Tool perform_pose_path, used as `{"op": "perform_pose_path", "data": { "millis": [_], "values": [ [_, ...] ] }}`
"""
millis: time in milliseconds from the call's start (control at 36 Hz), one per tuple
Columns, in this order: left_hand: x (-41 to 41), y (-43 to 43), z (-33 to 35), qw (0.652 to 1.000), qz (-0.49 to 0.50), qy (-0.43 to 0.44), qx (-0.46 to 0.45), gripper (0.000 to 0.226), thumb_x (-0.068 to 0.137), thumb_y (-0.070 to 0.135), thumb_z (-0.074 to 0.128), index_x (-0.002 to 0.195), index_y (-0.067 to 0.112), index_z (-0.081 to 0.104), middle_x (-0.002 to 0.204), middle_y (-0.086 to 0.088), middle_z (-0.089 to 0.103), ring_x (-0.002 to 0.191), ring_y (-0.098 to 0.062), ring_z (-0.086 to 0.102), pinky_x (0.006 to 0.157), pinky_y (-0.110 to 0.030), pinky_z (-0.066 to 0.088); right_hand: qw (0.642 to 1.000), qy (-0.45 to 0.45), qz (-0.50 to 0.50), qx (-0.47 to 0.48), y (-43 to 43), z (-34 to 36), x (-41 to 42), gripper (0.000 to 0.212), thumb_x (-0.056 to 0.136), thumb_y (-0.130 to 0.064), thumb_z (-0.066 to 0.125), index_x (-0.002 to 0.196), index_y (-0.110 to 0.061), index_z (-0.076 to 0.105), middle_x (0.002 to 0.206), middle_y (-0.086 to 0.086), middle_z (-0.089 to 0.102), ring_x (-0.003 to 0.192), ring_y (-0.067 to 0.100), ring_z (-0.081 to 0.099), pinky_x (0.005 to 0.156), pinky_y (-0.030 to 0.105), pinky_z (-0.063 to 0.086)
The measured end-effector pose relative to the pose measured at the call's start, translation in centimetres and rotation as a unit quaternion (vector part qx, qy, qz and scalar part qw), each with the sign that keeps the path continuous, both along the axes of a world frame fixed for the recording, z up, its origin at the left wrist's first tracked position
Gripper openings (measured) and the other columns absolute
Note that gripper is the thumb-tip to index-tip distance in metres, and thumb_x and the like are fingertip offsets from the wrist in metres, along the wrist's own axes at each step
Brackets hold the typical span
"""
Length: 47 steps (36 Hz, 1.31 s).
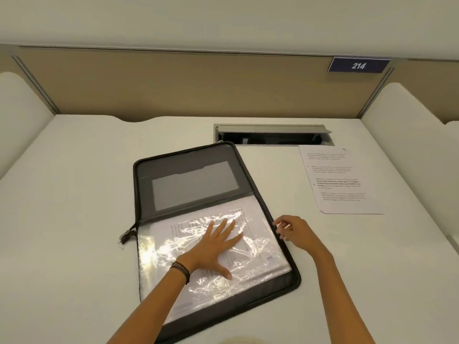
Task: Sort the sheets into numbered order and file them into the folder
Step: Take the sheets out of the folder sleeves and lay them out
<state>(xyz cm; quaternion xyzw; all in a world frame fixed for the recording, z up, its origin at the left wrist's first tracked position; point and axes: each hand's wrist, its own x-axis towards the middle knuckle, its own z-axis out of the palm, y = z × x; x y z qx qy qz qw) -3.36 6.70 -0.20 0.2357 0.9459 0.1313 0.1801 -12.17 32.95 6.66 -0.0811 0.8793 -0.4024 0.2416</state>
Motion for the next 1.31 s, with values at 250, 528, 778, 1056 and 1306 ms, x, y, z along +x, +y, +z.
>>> {"op": "perform_pose_path", "data": {
  "millis": [250,528,778,1056,1306],
  "values": [
    [0.0,-0.1,0.6,0.992,0.076,0.034,0.095,0.070,0.079,0.071,0.032,0.142,0.041,0.033,0.155,0.012,-0.004,0.143,-0.012,-0.019,0.106,-0.029,-0.030,0.999,-0.034,-0.003,0.021,-0.9,1.7,-0.7,0.009,0.096,-0.016,0.051,0.096,-0.015,0.060,0.088,0.008,0.064,0.069,0.012,0.062,0.060,0.021,0.051],
    [0.1,0.0,3.2,0.961,0.180,-0.020,0.207,0.072,0.074,0.072,0.030,0.123,0.030,0.062,0.146,0.010,0.042,0.134,0.003,0.017,0.114,-0.025,0.001,0.969,-0.226,0.067,0.077,-2.3,4.2,0.3,0.042,0.093,-0.034,0.056,0.123,-0.014,0.035,0.079,0.011,0.067,0.057,0.014,0.066,0.048,0.023,0.052],
    [-0.1,0.7,8.5,0.946,0.224,-0.050,0.228,0.045,0.093,0.047,0.049,0.135,0.050,0.033,0.151,0.016,0.032,0.136,-0.009,0.034,0.111,-0.029,0.026,0.979,-0.177,0.054,-0.089,-2.9,5.6,-0.2,0.044,0.091,-0.001,0.056,0.126,-0.024,0.042,0.084,0.011,0.074,0.072,0.022,0.071,0.056,0.026,0.055],
    [1.4,4.2,15.3,0.938,0.094,0.158,0.293,0.044,0.097,0.047,0.040,0.141,0.040,0.036,0.147,0.015,0.038,0.132,0.013,0.026,0.105,0.000,0.017,0.936,-0.159,-0.069,-0.306,-5.1,6.4,-3.1,0.019,0.095,-0.009,0.052,0.108,-0.011,0.065,0.096,0.006,0.073,0.084,0.020,0.071,0.064,0.025,0.056],
    [-0.4,3.4,11.9,0.962,0.168,0.043,0.213,0.051,0.096,0.049,0.042,0.143,0.046,0.022,0.156,0.013,0.021,0.141,-0.006,0.023,0.109,-0.012,0.013,0.885,-0.160,-0.168,-0.404,-7.9,5.2,-5.5,0.024,0.100,-0.021,0.044,0.108,-0.008,0.062,0.110,0.010,0.069,0.093,0.020,0.070,0.069,0.026,0.057]
  ]
}}
